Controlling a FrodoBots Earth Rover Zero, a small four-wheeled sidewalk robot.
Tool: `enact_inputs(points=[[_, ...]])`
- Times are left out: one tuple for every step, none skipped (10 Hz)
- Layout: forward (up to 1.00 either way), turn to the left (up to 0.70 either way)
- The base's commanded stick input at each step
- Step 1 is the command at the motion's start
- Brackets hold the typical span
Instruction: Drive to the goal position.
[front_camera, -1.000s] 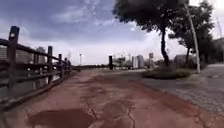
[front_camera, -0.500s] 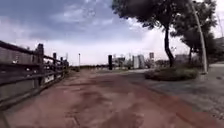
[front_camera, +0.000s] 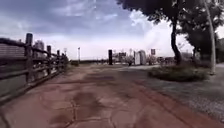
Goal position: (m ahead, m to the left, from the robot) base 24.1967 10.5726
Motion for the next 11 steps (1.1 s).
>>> enact_inputs(points=[[1.0, 0.0], [1.0, 0.0], [1.0, 0.02], [1.0, 0.05], [1.0, 0.27], [1.0, 0.36], [1.0, 0.01], [1.0, 0.0], [1.0, 0.0], [1.0, 0.0], [1.0, 0.0]])
